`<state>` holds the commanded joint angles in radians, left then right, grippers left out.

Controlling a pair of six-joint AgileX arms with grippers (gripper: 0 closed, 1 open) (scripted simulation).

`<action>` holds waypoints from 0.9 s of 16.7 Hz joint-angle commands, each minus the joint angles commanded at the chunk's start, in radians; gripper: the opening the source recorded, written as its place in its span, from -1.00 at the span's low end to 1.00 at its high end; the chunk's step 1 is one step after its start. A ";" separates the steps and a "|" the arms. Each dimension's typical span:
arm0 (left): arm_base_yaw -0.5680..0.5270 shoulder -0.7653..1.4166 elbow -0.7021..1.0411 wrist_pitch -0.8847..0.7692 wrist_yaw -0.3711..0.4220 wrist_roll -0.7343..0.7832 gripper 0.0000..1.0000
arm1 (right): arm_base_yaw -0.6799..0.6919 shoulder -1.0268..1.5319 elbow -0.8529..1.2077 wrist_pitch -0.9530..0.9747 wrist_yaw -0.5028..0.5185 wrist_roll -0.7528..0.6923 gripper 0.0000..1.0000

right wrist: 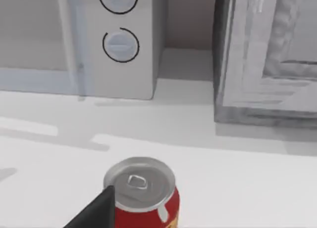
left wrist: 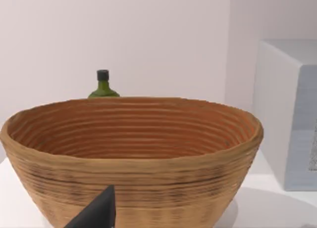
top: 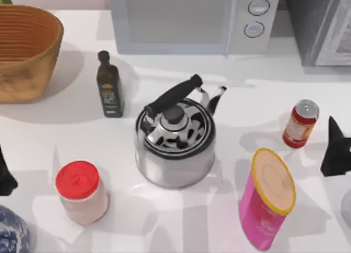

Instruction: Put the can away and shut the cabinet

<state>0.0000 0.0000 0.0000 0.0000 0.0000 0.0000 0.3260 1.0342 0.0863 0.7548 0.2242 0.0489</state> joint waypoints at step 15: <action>0.000 0.000 0.000 0.000 0.000 0.000 1.00 | 0.214 0.982 0.131 0.791 0.327 0.089 1.00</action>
<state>0.0000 0.0000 0.0000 0.0000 0.0000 0.0000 0.5395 2.0164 0.2168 1.5463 0.5516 0.1376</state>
